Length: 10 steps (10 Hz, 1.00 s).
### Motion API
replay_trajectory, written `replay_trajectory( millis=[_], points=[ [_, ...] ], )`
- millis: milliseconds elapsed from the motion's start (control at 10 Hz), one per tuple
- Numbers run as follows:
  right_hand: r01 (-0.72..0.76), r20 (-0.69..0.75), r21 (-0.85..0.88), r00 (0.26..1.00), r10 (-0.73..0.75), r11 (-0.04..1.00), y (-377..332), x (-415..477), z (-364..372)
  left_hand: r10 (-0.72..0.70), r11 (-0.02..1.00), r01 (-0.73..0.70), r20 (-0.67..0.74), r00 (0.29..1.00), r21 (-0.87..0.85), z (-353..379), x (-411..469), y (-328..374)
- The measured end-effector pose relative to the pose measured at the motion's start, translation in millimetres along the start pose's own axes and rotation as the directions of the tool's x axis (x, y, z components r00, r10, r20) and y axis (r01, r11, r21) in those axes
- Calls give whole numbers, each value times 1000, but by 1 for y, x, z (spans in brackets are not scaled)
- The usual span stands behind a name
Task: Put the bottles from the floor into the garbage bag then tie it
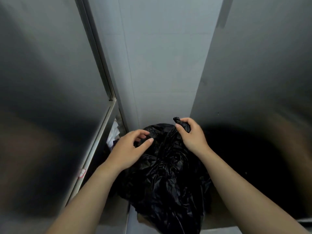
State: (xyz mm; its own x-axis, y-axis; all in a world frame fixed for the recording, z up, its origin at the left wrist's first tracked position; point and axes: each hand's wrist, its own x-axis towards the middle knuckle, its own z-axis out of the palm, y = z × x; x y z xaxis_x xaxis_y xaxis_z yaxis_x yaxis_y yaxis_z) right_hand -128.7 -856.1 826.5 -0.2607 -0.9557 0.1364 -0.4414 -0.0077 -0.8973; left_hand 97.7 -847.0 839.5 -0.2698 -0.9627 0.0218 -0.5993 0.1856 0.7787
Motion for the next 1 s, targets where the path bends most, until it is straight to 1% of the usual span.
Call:
replay_trajectory(
  millis=[100, 200, 300, 400, 500, 600, 700, 800, 900, 1000],
  points=[
    [25, -66, 21, 998, -24, 999, 0, 4, 1, -14, 1000, 14, 7, 1000, -3, 5, -2, -3],
    [-14, -32, -39, 999, 13, 999, 14, -2, 7, -26, 1000, 26, 20, 999, 1, 11, -7, -4],
    [-120, 83, -201, 987, 139, 972, 41, -14, 16, -47, 999, 47, 41, 998, 13, 18, -14, -8],
    [-156, 195, -294, 956, 219, 943, 60, -22, 17, -56, 998, 54, 56, 997, 30, 25, -22, -13],
    [-130, 227, -303, 952, 204, 944, 65, -29, 15, -64, 998, 62, 61, 996, 27, 31, -32, -17],
    [-81, 214, -281, 966, 145, 956, 62, -41, 11, -70, 997, 67, 77, 995, 37, 34, -44, -17],
    [-35, 204, -313, 973, 104, 949, 50, -58, 4, -48, 998, 44, 73, 996, 50, 37, -58, -13],
    [26, 177, -416, 983, 53, 909, 36, -74, -6, -25, 999, 22, 68, 997, 45, 37, -70, -7],
    [57, 158, -438, 987, 15, 897, 20, -95, -19, 2, 999, -5, 65, 998, 50, 38, -86, -1],
    [76, 100, -418, 994, -38, 905, 12, -107, -28, 26, 1000, -26, 25, 999, 4, 38, -94, 4]
  ],
)
